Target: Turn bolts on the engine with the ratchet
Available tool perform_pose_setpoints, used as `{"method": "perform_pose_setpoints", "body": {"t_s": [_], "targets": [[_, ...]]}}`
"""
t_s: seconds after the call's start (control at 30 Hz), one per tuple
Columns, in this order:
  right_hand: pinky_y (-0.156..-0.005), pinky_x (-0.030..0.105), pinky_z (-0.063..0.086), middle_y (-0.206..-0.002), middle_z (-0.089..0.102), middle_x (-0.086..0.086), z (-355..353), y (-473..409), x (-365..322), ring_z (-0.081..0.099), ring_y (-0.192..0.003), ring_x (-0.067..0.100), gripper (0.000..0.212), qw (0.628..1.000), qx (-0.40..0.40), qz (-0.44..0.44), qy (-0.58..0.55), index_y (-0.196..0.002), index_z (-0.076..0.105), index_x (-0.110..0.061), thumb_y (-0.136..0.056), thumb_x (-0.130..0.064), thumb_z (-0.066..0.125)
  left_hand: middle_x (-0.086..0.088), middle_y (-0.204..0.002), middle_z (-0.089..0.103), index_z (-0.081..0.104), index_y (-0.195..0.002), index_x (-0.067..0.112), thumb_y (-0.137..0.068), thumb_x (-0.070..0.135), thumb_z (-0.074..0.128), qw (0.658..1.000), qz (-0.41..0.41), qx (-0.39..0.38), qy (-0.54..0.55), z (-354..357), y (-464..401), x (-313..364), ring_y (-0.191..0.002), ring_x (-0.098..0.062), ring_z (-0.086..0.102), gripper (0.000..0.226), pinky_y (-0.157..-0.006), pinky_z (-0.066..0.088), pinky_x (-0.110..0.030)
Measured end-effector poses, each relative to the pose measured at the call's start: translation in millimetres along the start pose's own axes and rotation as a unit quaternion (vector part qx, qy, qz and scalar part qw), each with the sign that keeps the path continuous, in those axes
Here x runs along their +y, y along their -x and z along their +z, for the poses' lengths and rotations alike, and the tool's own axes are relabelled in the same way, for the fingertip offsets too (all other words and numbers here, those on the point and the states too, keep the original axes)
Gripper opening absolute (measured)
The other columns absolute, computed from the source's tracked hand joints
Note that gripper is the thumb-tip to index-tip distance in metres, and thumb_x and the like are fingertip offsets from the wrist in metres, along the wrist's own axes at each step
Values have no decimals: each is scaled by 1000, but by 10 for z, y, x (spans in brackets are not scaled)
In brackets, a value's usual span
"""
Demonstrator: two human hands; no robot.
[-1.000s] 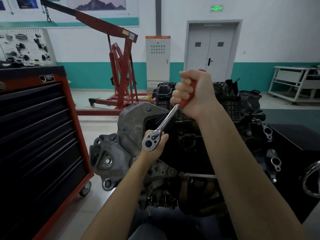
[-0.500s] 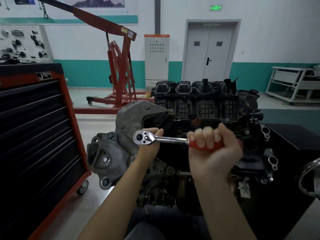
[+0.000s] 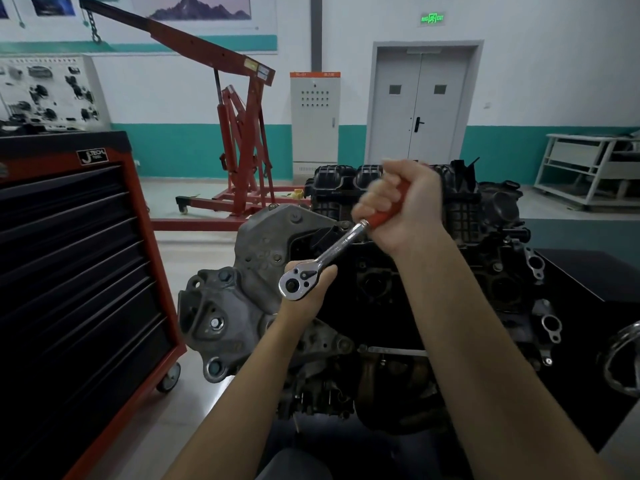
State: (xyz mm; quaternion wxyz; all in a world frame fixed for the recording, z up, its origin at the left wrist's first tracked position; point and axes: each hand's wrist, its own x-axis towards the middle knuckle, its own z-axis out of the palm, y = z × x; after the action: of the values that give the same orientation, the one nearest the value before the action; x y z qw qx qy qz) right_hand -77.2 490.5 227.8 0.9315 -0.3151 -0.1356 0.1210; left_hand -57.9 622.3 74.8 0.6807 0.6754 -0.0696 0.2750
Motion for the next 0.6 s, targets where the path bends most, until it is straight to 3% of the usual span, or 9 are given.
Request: {"method": "perform_pose_setpoints", "body": {"t_s": [0.07, 0.17, 0.27, 0.4, 0.5, 0.6], "targets": [[-41, 15, 27, -39, 27, -7, -166, 253, 99, 23, -34, 10, 45, 992, 53, -72, -84, -44, 37, -19, -87, -11, 46, -6, -59, 42, 50, -65, 5, -87, 18, 66, 1000, 21, 10, 4, 13, 14, 50, -55, -16, 37, 30, -56, 31, -23], [-42, 19, 33, -41, 27, -5, -359, 670, 311, 26, -35, 11, 40, 966, 106, -143, -186, -42, 38, -20, -80, -15, 48, -15, -50, 34, 38, -53, -7, -93, 18, 61, 997, 65, 14, -27, 35, 20, 95, -47, -19, 30, 53, -48, 25, -28], [-46, 24, 37, -43, 29, -4, -453, 869, 461, 30, -38, 13, 30, 955, 126, -173, -207, -42, 39, -18, -69, -19, 51, -7, -46, 28, 30, -46, -5, -97, 8, 56, 996, 73, 4, -44, 41, 25, 100, -43, -17, 24, 58, -47, 18, -28], [-44, 20, 35, -42, 28, -5, -395, 731, 369, 27, -38, 12, 38, 971, 75, -174, -148, -45, 37, -20, -82, -14, 45, 10, -42, 28, 31, -46, 15, -95, 6, 56, 998, 53, 5, -36, 38, -20, 68, -40, -2, 22, 57, -45, 19, -18], [-43, 17, 32, -39, 27, -6, -226, 438, 142, 25, -36, 11, 42, 990, 18, -127, -64, -46, 36, -19, -86, -10, 42, 14, -48, 36, 38, -50, 24, -90, 14, 59, 999, 17, 36, -28, 42, -30, -3, -47, -4, 32, 47, -52, 29, -24], [-41, 16, 30, -38, 27, -7, 8, 104, -50, 25, -34, 10, 42, 998, -30, -30, 41, -45, 37, -18, -86, -9, 45, 16, -47, 36, 38, -51, 17, -82, 30, 57, 999, -1, 5, -48, 28, -37, -51, -47, -1, 33, 38, -53, 30, -20]]}}
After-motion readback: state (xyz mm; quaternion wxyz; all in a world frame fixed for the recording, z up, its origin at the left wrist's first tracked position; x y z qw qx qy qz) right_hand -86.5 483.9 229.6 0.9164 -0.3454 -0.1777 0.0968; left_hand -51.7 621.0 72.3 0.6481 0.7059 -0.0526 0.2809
